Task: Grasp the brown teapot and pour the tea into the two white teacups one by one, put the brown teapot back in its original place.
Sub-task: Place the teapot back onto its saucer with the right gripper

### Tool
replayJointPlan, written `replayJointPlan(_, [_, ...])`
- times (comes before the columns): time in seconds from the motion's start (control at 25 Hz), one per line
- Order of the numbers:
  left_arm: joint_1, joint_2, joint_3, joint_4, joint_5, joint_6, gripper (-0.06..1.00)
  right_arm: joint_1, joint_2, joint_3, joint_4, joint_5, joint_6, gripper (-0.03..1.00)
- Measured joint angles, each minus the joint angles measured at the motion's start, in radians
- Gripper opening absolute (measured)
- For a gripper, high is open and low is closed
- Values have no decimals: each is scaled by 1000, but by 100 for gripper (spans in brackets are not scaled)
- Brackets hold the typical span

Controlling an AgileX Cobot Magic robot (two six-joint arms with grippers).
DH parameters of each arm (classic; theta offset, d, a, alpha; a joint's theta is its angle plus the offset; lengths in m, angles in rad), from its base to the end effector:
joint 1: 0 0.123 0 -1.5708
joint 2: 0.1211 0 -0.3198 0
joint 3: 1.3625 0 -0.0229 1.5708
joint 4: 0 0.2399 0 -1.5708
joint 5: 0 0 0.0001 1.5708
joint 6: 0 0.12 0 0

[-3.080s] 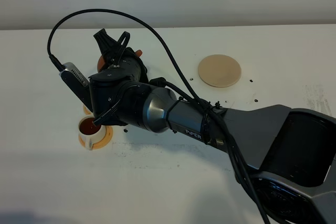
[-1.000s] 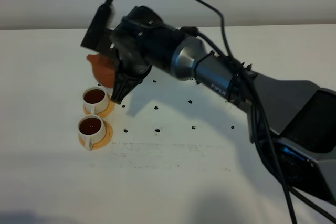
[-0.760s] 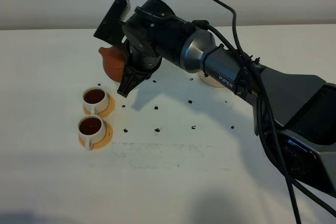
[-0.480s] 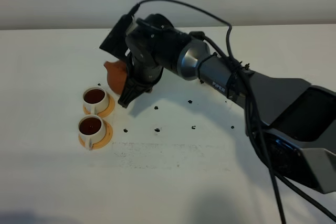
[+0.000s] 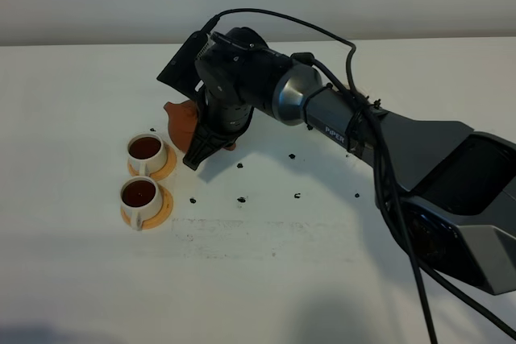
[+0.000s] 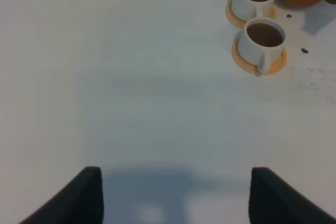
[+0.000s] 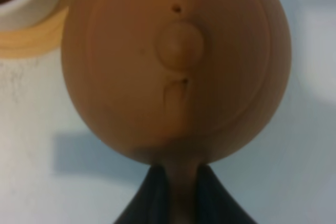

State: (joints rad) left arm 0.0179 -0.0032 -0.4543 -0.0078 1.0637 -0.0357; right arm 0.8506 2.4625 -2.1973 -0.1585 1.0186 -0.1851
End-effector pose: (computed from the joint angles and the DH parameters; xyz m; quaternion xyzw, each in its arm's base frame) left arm -0.0201 -0.0012 0.2449 -0.0231 0.8646 -0.0084 0.5019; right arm 0.3785 0.4069 0.1619 -0.5094 0.8371 -0.0093 0.1994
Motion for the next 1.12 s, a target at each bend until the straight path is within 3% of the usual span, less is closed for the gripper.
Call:
replayJointPlan(0.56, [0, 0, 0, 0, 0, 0, 56, -31, -252, 30, 28, 76, 31, 10])
replayJointPlan(0.8, [0, 0, 0, 0, 0, 0, 56, -85, -381, 216, 31, -3, 66, 10])
replayJointPlan(1.12, [0, 0, 0, 0, 0, 0, 56, -254, -469, 497, 56, -194, 135, 10])
